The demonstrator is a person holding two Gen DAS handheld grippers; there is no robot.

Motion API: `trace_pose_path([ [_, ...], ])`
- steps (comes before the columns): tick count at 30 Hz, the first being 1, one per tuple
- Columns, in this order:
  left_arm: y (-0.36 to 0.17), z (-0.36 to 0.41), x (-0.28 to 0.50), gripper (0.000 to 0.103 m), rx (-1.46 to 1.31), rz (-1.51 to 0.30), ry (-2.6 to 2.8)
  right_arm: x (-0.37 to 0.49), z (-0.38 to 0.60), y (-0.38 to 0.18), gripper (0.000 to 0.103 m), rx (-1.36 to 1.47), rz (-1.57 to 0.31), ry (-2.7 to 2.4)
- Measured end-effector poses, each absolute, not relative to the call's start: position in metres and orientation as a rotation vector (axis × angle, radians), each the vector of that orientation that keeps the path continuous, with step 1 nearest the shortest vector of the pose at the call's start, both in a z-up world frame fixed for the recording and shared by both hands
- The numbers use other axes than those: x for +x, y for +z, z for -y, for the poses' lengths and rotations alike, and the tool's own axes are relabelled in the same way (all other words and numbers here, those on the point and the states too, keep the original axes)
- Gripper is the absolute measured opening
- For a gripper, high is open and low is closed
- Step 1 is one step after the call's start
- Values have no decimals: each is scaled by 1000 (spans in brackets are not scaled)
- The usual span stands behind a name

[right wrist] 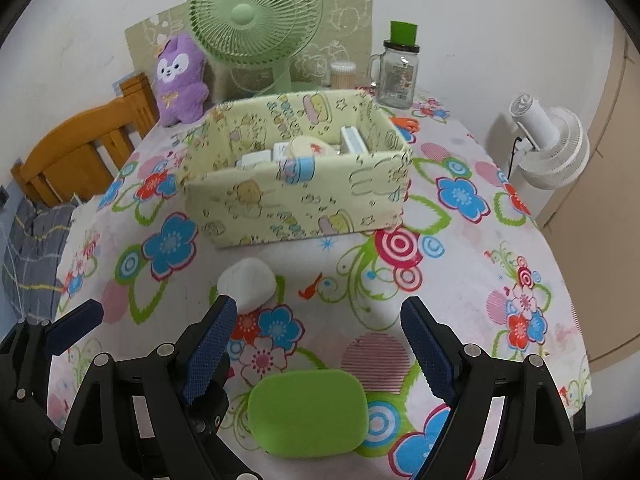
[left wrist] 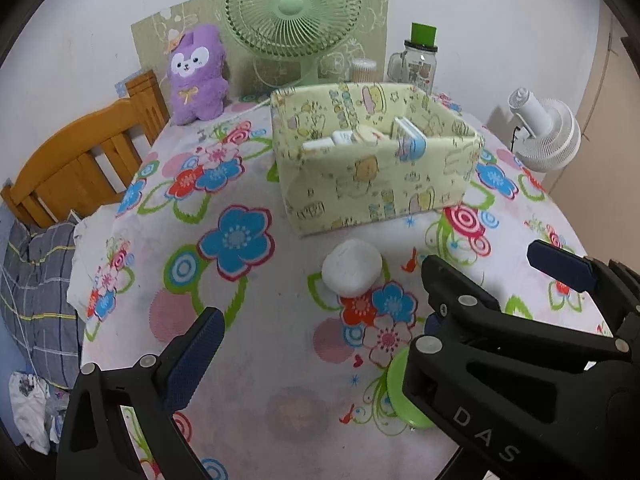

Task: Organize rigid objects
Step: 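Move both tools toward the green case and white round object on the table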

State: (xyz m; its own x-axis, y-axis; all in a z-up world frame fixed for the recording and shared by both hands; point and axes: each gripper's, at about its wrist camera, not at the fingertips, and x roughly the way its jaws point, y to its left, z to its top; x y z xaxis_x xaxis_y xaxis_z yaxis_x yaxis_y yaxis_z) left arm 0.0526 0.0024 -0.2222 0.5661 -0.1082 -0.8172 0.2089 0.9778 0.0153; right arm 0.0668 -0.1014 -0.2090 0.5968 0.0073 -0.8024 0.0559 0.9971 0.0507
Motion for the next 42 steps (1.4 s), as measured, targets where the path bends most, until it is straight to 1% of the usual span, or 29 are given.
trace_pose_path([
  [15,-272,-17,34,101,118,-1045,-199,52,89,-262,86,51,-1043,3],
  [23,-286,-20,29,101,130,-1076,-191,50,83,-280,86,42,-1086,9],
  [25,-288,-20,28,101,139,-1079,-194,50,82,-281,89,26,-1087,0],
  [27,-290,-18,27,101,144,-1081,-202,50,83,-285,96,23,-1100,1],
  [30,-294,-16,26,101,153,-1100,-210,51,88,-293,101,53,-1150,-11],
  [34,-296,-16,23,101,148,-1094,-208,50,85,-296,101,22,-1147,-16],
  [35,-296,-16,24,101,142,-1101,-210,51,85,-296,100,27,-1154,-20],
  [36,-296,-16,26,101,133,-1108,-210,51,85,-296,95,27,-1157,-24],
  [42,-295,-10,30,101,140,-1106,-216,53,85,-292,95,31,-1169,-45],
])
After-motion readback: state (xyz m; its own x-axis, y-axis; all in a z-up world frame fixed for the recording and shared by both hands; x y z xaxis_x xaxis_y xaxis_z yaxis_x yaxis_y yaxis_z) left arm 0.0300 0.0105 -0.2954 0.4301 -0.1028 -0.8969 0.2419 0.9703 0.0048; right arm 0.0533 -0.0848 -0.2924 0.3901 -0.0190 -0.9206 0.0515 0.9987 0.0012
